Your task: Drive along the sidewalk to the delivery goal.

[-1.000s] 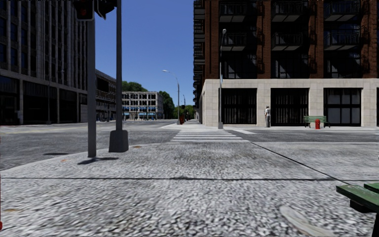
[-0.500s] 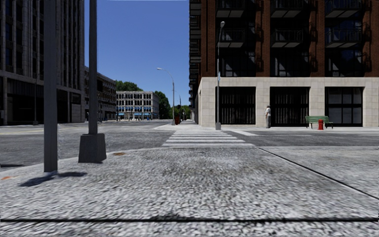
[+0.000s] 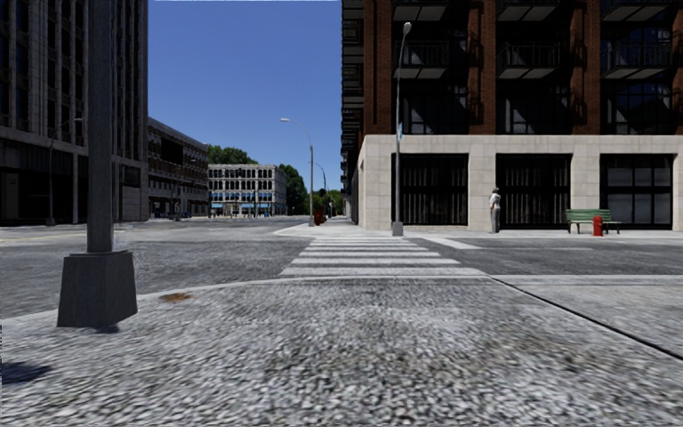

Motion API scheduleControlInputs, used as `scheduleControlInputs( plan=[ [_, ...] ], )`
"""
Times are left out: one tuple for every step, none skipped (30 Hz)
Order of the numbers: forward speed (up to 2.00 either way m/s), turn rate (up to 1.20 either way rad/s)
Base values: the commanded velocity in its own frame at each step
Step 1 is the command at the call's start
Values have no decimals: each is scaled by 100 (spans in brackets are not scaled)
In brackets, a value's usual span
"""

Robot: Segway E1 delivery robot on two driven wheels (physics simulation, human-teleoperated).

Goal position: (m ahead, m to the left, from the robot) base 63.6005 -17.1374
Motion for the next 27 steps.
scheduleControlInputs(
  plan=[
    [200,0],
    [200,0],
    [200,0],
    [200,0],
    [200,0],
    [200,0],
    [200,0],
    [200,0],
    [200,0],
    [200,0],
    [200,0],
    [200,0],
    [200,0],
    [200,0],
    [200,0],
    [200,0],
    [200,0],
    [200,0],
    [200,0],
    [200,0],
    [200,0],
    [200,0],
    [200,0],
    [200,0],
    [200,0],
    [200,-1],
    [200,-18]
  ],
)
